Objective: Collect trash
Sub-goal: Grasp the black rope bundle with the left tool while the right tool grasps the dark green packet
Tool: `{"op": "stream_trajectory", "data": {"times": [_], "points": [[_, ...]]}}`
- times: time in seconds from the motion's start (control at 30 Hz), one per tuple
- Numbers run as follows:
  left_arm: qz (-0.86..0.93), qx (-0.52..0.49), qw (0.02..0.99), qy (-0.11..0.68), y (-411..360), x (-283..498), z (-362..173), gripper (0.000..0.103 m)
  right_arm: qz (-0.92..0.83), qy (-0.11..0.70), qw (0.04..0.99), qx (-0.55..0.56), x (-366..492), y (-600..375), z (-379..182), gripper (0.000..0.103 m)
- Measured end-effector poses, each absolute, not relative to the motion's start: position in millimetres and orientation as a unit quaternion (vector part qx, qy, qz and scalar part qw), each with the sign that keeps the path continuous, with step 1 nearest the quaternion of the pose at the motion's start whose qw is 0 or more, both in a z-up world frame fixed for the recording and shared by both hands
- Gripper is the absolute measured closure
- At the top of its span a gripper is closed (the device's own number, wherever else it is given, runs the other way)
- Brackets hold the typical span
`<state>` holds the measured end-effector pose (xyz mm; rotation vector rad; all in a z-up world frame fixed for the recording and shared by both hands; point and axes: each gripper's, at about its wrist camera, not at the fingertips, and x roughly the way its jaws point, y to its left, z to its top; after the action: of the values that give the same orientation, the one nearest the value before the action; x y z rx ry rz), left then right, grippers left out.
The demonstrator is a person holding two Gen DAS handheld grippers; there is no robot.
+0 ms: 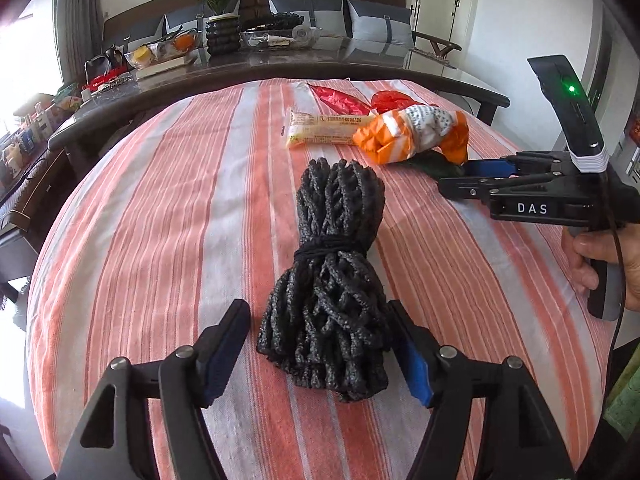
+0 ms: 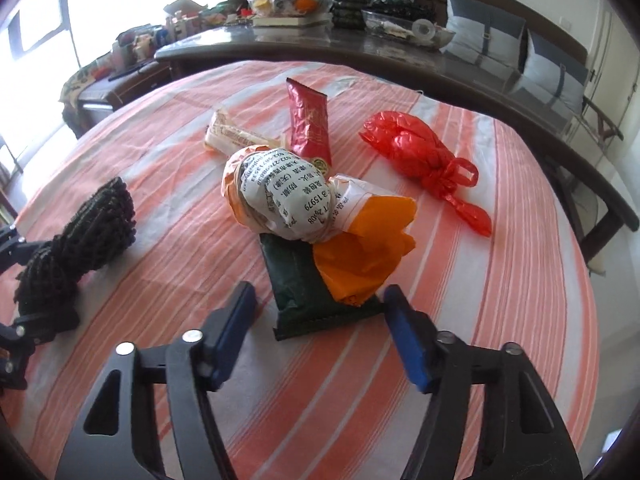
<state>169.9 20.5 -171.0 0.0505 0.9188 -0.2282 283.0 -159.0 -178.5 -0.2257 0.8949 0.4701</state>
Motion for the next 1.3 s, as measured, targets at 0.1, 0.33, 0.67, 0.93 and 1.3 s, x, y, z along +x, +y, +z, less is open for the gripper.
{"op": "stream_trajectory", "data": {"times": [0.1, 0.33, 0.67, 0.93, 1.3], "points": [[-0.106, 0.017, 0.89, 0.443, 21.1, 169.2, -170.8, 0.032, 0.194, 0.436, 0.874, -0.09, 272.4, -170.6, -177.3, 0.05], [-0.096, 0.009, 0.891, 0.444, 18.9, 167.2, -170.8, 0.029, 0.086, 0.463, 0.882, -0.019, 199.7, -227.4, -176.4, 0.049], [-0.107, 0.05, 0.886, 0.449, 11.4, 160.9, -174.3, 0.023, 0.133, 0.443, 0.886, -0.033, 164.1, -211.7, -179.4, 0.028], [-0.082, 0.036, 0.88, 0.466, 20.8, 167.3, -178.1, 0.0, 0.138, 0.462, 0.875, -0.049, 165.5, -210.5, -182.0, 0.017], [-0.152, 0.027, 0.875, 0.459, 21.6, 181.8, -153.0, 0.001, 0.126, 0.513, 0.847, 0.06, 200.4, -247.6, -153.6, 0.021]]}}
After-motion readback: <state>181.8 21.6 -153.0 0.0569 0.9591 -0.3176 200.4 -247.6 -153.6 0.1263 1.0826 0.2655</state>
